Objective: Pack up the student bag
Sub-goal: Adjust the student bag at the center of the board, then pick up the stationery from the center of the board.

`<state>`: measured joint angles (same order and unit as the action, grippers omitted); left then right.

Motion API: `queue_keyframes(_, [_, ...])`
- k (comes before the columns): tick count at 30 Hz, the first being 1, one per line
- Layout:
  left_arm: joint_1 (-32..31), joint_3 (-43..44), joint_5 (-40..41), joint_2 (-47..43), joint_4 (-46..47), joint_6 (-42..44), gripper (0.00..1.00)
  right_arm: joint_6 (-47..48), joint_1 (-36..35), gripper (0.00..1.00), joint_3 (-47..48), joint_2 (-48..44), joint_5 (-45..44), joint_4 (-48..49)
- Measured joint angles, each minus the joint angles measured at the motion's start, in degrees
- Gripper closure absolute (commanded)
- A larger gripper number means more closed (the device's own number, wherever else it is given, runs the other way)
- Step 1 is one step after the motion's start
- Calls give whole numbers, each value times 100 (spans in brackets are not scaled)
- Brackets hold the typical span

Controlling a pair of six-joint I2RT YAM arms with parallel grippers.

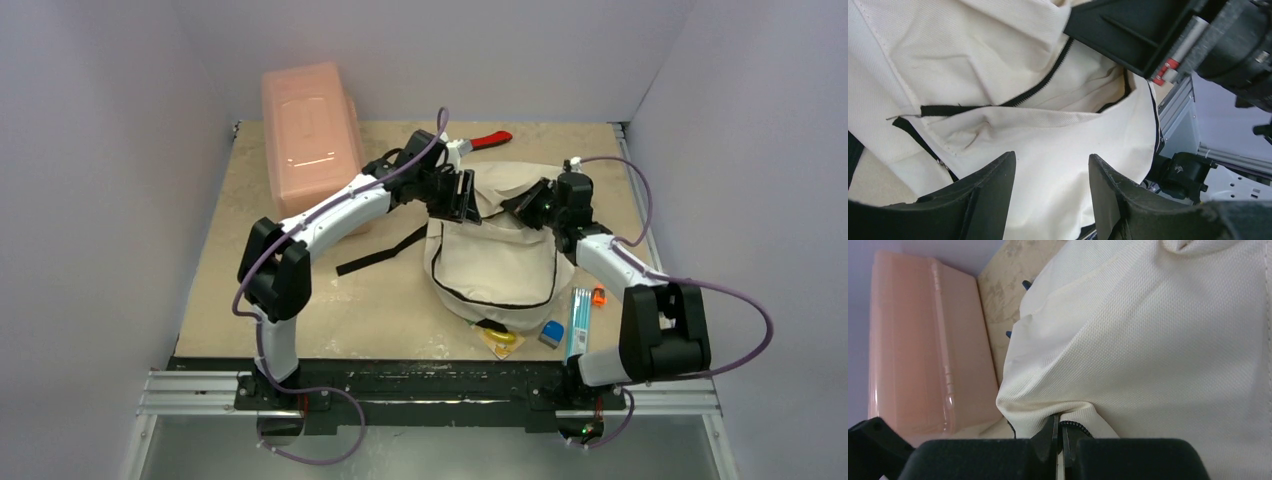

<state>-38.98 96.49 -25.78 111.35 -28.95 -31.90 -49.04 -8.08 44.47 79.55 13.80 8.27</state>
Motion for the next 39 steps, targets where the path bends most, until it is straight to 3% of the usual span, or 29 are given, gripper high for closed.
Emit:
queue_keyframes(6, [7, -138, 26, -479, -162, 142, 45, -42, 74, 100, 605, 737, 289, 234])
queue_keyframes(13, [35, -1021, 50, -1029, -155, 151, 45, -175, 153, 100, 1174, 1266, 527, 658])
queue_keyframes(14, [37, -1147, 59, -1086, -155, 146, 45, -229, 164, 98, 1233, 1340, 533, 723])
queue_keyframes(16, [44, -1335, 72, -1165, -157, 131, 44, -299, 173, 76, 1305, 1460, 533, 809])
queue_keyframes(18, [63, -1451, 85, -1228, -153, 120, 44, -269, 177, 62, 1405, 1539, 538, 741])
queue_keyframes(22, [186, -1576, 107, -1458, -164, 105, 43, 551, 127, 37, 2367, 1773, 442, -581])
queue_keyframes(26, [304, -1576, 98, -1784, -157, 107, 42, 1606, -20, 21, 2723, 1325, -208, -2109])
queue_keyframes(27, [328, -1576, 85, -1867, -160, 107, 42, 1786, -44, 7, 2723, 1121, -374, -2465])
queue_keyframes(28, [341, -1576, 66, -1952, -157, 107, 42, 1971, -66, 2, 2723, 837, -570, -2907])
queue_keyframes(34, [352, -1576, -109, -2308, -162, 111, 41, 2446, -398, 1, 2721, -973, -1364, -4913])
queue_keyframes(39, [415, -1661, -127, -2723, -208, 160, 42, 2385, -2787, 1, 2752, -1025, -1847, -5963])
